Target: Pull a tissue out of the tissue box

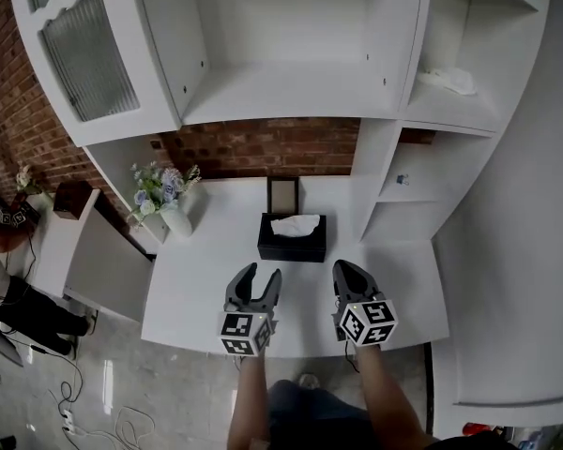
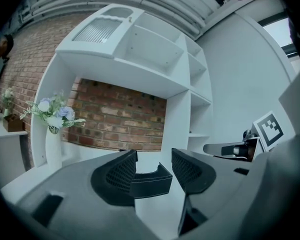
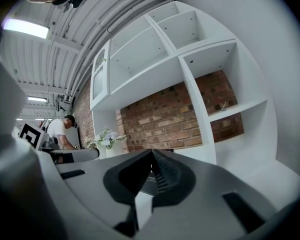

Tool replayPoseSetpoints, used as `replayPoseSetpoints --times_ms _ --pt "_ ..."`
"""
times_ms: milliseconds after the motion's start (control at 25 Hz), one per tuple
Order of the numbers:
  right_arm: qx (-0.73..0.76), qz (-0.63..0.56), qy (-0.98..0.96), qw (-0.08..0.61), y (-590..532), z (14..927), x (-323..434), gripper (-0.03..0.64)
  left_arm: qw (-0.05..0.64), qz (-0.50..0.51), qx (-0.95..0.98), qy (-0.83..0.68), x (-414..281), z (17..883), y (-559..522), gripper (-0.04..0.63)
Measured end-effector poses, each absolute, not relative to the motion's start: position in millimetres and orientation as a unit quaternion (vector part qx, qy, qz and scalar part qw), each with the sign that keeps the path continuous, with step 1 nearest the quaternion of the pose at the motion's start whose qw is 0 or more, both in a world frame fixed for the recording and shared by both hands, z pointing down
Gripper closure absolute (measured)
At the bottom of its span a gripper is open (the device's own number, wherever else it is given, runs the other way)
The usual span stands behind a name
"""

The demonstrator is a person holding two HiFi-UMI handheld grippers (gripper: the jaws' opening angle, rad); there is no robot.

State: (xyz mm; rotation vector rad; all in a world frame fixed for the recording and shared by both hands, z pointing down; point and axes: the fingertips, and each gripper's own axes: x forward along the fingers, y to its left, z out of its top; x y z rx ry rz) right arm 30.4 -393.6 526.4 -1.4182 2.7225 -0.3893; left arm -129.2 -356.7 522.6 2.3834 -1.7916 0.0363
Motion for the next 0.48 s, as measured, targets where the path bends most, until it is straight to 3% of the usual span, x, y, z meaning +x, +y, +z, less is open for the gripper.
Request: replayPoseSetpoints --times_ms 480 --pt "-0.460 -0.125 0.879 0.016 -433.2 524.0 13.7 0.617 0.084 0.030 0.807 -0.584 -142.9 528.0 -421.8 0.391"
